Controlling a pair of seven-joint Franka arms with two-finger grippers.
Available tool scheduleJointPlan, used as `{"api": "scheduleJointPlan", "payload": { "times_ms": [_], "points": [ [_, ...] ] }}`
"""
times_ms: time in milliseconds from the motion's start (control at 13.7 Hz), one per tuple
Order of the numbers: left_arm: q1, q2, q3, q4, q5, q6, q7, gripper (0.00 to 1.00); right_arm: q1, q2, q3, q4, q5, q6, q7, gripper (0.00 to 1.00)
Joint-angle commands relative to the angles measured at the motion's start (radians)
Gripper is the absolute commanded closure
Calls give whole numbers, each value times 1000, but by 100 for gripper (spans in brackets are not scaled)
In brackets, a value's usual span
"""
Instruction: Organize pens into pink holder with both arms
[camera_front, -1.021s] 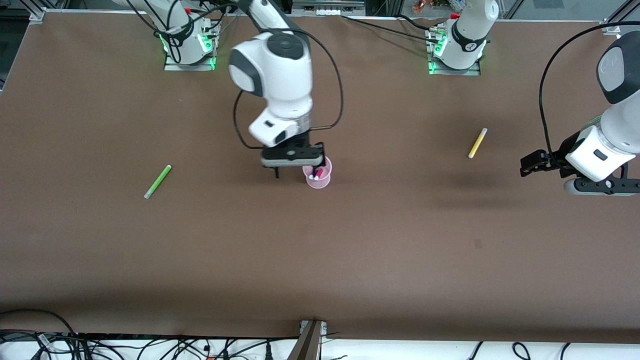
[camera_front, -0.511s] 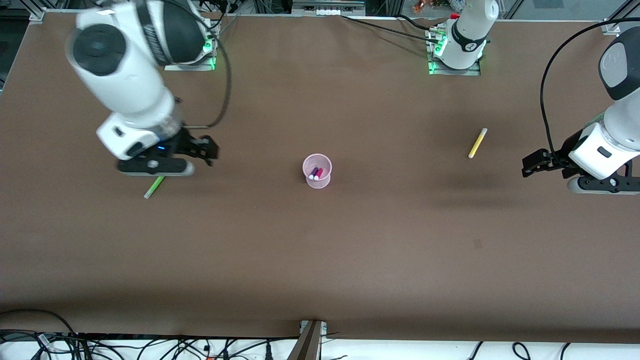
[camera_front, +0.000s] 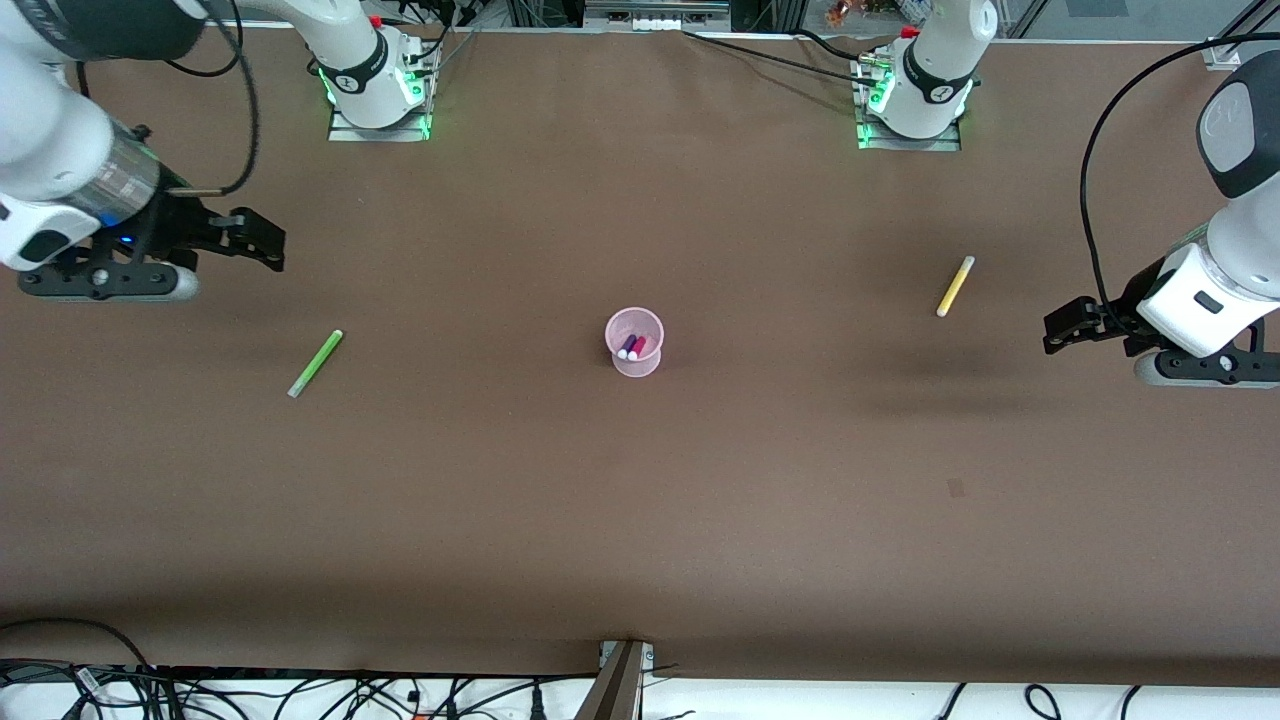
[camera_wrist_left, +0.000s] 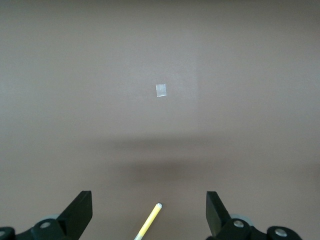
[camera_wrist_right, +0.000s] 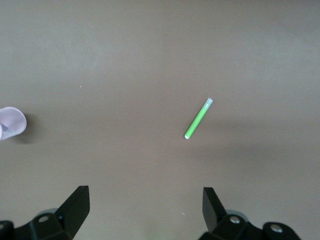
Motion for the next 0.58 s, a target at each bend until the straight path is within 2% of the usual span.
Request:
{"api": "scheduleJointPlan", "payload": {
  "times_ms": [0, 146, 219, 511],
  "points": [
    [5, -17, -4, -12, -24, 3, 10, 0, -209, -74, 184, -65, 16, -20, -31, 0],
    [4, -15, -4, -10, -24, 3, 10, 0, -344, -87, 315, -62, 7, -23, -45, 0],
    [4, -15, -6, -10, -24, 3, 10, 0, -381, -88, 356, -58, -1, -28, -45, 0],
    [4, -17, -6, -10, -24, 3, 10, 0, -385, -84, 360, -39, -5, -42, -30, 0]
  ]
}}
